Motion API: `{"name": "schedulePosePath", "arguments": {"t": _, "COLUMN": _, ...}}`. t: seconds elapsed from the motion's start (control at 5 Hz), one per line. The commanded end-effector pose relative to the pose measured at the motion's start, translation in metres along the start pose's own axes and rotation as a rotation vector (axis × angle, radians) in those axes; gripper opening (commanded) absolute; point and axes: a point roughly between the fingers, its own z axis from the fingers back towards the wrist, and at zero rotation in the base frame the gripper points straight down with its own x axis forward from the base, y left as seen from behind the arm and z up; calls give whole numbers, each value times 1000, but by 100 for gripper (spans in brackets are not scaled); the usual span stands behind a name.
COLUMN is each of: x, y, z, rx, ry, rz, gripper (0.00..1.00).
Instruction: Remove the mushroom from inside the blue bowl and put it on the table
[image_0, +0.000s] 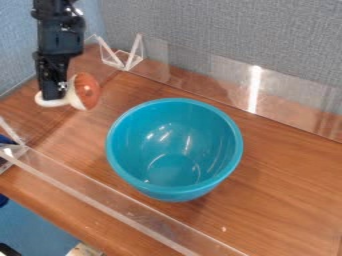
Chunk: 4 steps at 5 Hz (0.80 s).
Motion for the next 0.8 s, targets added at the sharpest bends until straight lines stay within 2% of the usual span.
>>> {"name": "schedulePosePath", "arguments": {"t": 0.0, "x": -3, "y": 12, "z": 14, "rx": 46, "ry": -19, "rz": 22, "gripper": 0}}
{"name": "schedulePosePath", "arguments": {"t": 0.6, "x": -3, "y": 15, "z": 13, "rx": 58, "ry": 5, "rz": 14, "gripper": 0}}
